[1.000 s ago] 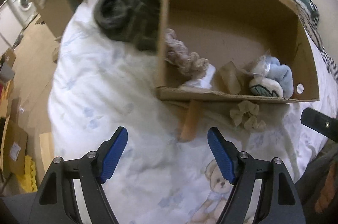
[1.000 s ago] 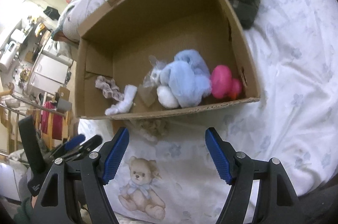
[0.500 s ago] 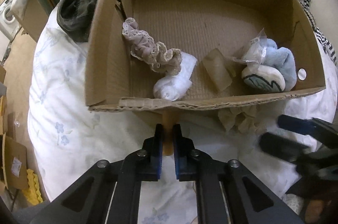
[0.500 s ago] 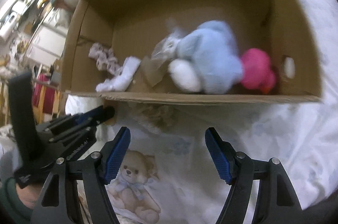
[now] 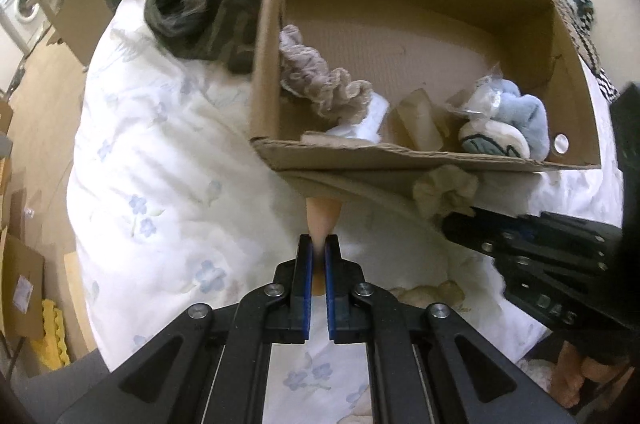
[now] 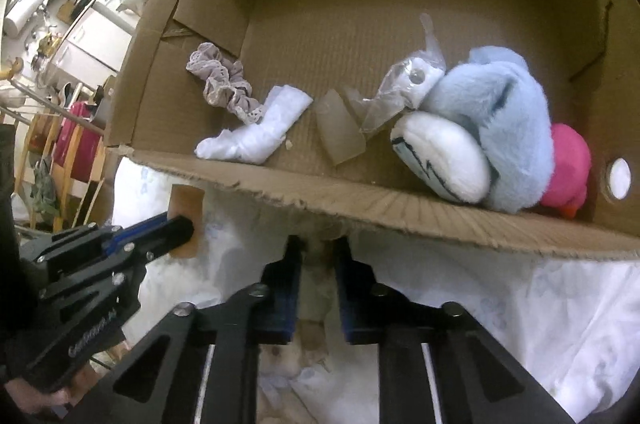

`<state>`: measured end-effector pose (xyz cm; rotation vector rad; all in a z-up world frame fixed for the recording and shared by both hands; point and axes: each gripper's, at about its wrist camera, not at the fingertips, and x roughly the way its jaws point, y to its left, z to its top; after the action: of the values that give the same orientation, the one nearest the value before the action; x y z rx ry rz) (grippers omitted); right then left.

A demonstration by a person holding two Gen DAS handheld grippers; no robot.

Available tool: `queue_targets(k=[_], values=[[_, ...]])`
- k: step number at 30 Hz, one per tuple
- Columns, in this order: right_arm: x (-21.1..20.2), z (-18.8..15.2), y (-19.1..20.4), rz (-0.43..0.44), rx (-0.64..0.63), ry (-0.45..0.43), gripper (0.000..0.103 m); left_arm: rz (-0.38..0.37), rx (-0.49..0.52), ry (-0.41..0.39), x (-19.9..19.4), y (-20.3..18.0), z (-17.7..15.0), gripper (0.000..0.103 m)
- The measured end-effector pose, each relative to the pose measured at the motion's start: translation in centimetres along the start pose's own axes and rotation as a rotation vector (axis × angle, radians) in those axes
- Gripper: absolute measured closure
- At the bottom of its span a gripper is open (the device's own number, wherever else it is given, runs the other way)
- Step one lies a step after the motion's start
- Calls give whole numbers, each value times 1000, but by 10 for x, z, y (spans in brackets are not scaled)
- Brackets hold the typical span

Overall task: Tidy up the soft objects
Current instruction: 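Grasp the white crumpled tissue with the right tool while the left tool grasps a beige scrunchie, then carry the tissue and scrunchie over the box with both tools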

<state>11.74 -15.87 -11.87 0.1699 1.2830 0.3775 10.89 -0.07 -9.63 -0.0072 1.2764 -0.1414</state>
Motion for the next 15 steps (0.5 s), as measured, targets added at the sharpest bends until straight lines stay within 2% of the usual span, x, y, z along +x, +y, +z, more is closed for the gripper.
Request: queue_targets(k=[8, 15], values=[[-30, -19, -2, 15, -18, -43, 90, 19, -7, -18, -12, -4, -7, 97], [-54, -26, -1, 35, -25, -74, 90, 73, -10, -14, -19, -8, -16, 97]])
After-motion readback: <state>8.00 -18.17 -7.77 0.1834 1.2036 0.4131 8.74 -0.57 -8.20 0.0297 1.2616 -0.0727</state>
